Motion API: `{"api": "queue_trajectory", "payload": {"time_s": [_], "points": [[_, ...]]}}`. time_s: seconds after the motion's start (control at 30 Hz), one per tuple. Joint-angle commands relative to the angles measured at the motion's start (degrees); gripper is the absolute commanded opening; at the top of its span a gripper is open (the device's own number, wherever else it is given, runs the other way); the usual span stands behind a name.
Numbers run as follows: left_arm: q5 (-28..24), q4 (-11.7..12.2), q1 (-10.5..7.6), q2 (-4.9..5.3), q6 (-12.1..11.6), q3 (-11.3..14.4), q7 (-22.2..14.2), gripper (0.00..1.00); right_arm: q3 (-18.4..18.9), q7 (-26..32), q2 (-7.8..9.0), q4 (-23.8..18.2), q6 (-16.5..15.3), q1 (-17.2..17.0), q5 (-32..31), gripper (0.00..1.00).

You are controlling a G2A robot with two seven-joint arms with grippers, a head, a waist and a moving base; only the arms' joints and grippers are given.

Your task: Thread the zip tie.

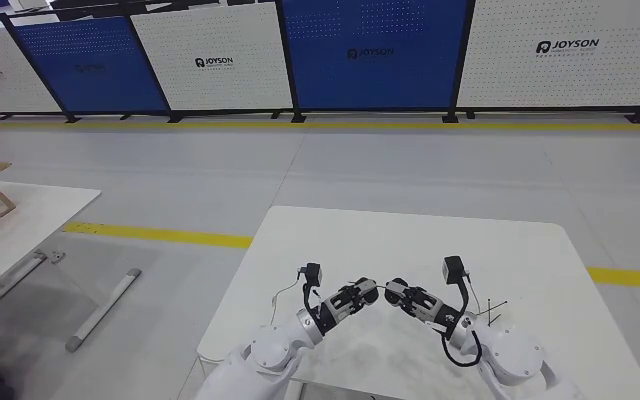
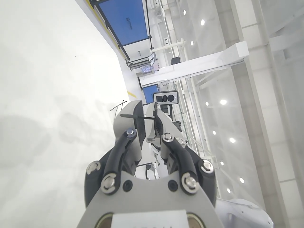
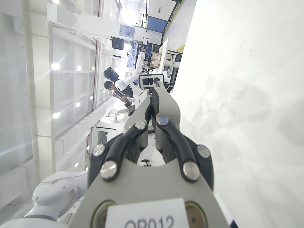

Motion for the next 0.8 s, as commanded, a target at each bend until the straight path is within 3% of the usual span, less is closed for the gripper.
{"api": "queue_trajectory", "payload": {"time_s": [0.0,0.17,0.5,0.57,0.6,0.63,0.77], "points": [[0.0,0.0,0.06,0.01,0.0,0.0,0.0,0.08,0.0,0.0,0.00,0.0,0.0,0.0,0.0,0.00],[0.0,-0.1,0.12,0.02,0.1,0.1,0.1,0.00,0.0,0.0,0.00,0.0,0.0,0.0,0.0,0.00],[0.0,-0.9,0.60,0.08,-0.8,0.4,-0.5,0.00,0.0,0.0,0.00,0.0,0.0,0.0,0.0,0.03],[-0.2,-1.1,0.75,0.11,-0.9,0.3,-0.5,0.00,0.0,-0.8,-0.07,-0.3,0.0,-0.4,-0.2,0.33],[-0.2,-1.2,0.83,0.13,-0.9,0.2,-0.6,0.00,0.1,-1.1,-0.11,-0.4,0.1,-0.6,-0.3,0.53],[-0.4,-1.4,0.93,0.15,-1.0,0.2,-0.6,0.00,0.2,-1.3,-0.15,-0.5,0.3,-0.7,-0.4,1.00],[-0.8,-1.7,1.13,0.24,-0.8,-0.1,-0.8,0.00,1.0,-1.5,-0.18,-0.4,0.4,-1.2,-0.5,1.00]]}}
